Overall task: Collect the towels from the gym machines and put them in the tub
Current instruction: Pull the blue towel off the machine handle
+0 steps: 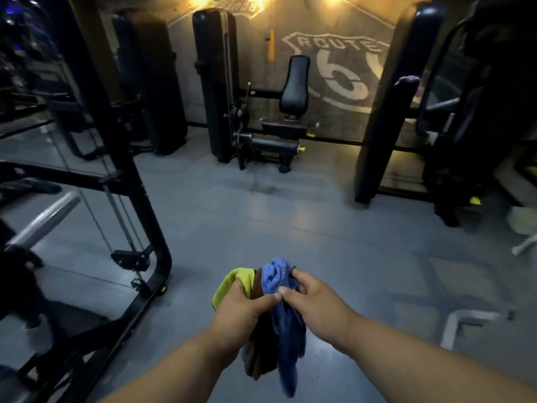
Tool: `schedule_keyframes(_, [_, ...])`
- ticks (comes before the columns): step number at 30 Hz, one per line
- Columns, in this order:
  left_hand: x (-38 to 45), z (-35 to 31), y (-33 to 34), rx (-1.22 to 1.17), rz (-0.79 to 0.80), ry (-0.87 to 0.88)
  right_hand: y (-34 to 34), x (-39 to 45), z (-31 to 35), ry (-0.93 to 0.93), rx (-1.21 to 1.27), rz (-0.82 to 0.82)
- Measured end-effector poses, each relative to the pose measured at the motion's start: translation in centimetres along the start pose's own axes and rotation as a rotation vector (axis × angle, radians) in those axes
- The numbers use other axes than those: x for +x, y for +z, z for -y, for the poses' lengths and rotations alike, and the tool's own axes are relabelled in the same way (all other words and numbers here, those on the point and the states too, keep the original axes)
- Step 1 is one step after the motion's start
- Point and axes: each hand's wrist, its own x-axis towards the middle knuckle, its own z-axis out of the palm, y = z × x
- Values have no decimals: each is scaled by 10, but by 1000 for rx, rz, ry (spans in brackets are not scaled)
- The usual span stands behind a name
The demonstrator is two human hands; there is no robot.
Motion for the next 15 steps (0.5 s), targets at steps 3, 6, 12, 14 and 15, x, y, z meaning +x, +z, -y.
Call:
schedule_keyframes(3, [61, -6, -5, 54, 106, -37, -17, 31, 7, 53, 66, -114])
schedule_keyframes(6, [115, -14, 4, 56, 219, -85, -40, 59, 12, 98, 74, -216])
schedule_keyframes(12, [225, -32, 27, 49, 294, -123, -100, 141, 15, 106, 101, -305])
schedule_keyframes(14, [262, -42, 33, 62, 301, -133, -122, 177, 18, 104, 111, -316])
schedule_keyframes(15, [283, -48, 36, 67, 291, -141, -133, 196, 20, 101, 121, -318])
